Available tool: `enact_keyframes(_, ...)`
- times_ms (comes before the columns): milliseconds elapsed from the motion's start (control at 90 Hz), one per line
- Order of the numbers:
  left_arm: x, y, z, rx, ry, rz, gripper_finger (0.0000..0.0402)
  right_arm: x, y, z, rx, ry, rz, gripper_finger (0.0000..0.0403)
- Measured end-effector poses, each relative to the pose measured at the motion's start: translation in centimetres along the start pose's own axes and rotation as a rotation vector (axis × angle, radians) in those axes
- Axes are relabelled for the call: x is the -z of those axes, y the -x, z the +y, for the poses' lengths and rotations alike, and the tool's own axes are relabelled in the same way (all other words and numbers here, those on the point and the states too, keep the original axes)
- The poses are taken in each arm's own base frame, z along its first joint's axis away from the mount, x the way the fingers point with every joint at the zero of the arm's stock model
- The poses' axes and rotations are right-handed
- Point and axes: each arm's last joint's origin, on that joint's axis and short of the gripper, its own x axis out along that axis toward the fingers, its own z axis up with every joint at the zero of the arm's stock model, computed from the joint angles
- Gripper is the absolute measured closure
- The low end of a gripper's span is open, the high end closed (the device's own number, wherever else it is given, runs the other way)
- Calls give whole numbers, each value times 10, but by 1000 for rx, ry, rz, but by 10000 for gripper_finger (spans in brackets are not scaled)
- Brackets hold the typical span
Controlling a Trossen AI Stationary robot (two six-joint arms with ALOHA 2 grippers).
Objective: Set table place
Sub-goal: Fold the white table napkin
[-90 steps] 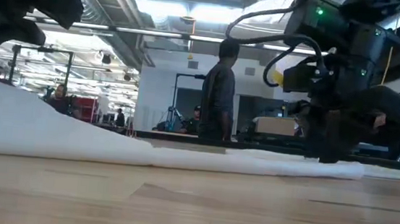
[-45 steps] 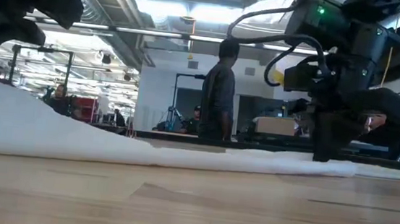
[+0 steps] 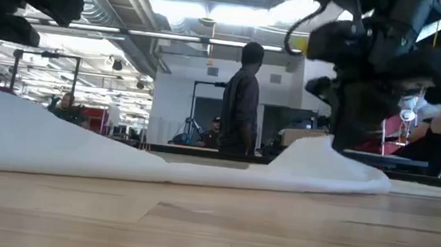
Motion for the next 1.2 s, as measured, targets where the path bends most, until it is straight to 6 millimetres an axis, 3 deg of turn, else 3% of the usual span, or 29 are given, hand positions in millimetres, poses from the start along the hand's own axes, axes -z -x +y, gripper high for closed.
enact_keyframes(456, 29, 0, -27, 64, 76, -21, 402, -3, 7, -1, 88, 19, 36, 402)
enact_keyframes(756, 24, 14, -32, 27, 36, -111, 402, -9, 14, -3, 118, 30, 7, 402)
enact_keyframes(1200, 27, 56, -6, -365, 79, -121, 402, -33, 46, -11, 306, 77, 32, 402)
